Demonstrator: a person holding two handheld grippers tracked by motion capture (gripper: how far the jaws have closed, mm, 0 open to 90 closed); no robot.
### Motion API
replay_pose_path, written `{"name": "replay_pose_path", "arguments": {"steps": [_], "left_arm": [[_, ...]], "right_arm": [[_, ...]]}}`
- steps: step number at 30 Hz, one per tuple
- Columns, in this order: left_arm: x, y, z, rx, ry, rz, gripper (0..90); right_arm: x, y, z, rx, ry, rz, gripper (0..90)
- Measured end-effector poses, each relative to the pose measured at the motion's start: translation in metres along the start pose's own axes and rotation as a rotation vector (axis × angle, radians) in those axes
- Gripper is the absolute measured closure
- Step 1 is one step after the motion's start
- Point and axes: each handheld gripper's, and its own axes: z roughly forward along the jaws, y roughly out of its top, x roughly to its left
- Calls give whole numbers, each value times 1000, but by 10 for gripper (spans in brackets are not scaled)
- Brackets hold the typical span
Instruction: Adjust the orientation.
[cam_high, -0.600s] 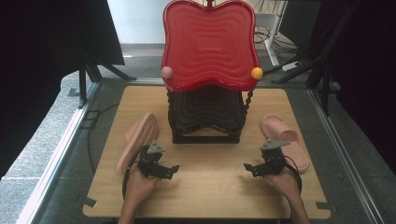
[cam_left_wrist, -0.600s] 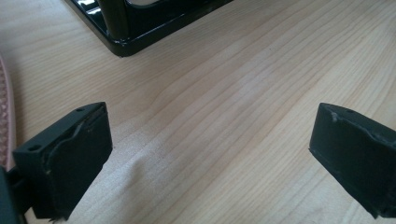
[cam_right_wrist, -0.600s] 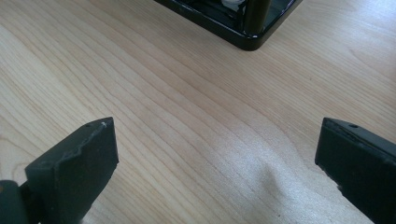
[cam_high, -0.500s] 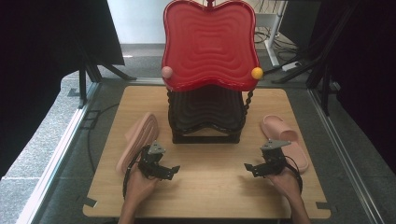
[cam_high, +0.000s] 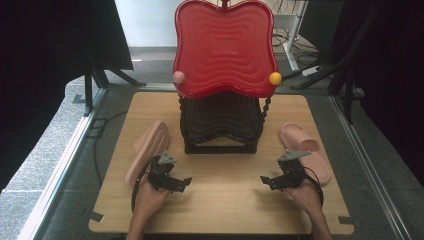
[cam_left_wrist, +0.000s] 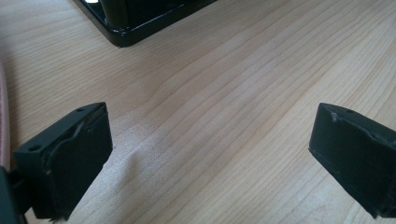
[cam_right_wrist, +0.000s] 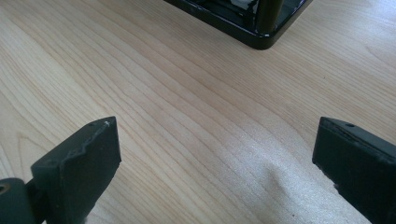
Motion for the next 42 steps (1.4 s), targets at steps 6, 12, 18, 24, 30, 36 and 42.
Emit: {"name": "replay_pose_path", "arguments": {"steps": [6, 12, 18, 24, 30, 36, 42], "left_arm": [[2, 4, -6, 4, 8, -26, 0], [5, 12, -16, -13, 21, -21, 0], [7, 22, -26, -27, 23, -6, 4], [16, 31, -39, -33, 35, -16, 18], [26, 38, -56, -27, 78, -24, 32], [41, 41, -73, -45, 97, -67, 54], [71, 37, -92, -43, 173, -126, 101]], "right_arm": [[0, 0, -1, 11, -2, -6, 14], [-2, 0, -5, 9, -5, -2, 15], [-3, -1, -8, 13, -6, -7, 20], [-4, -1, -8, 19, 1, -7, 22], [-5, -2, -8, 27, -1, -5, 25], [-5, -2, -8, 29, 0, -3, 28], [-5, -2, -8, 32, -2, 0, 32]]}}
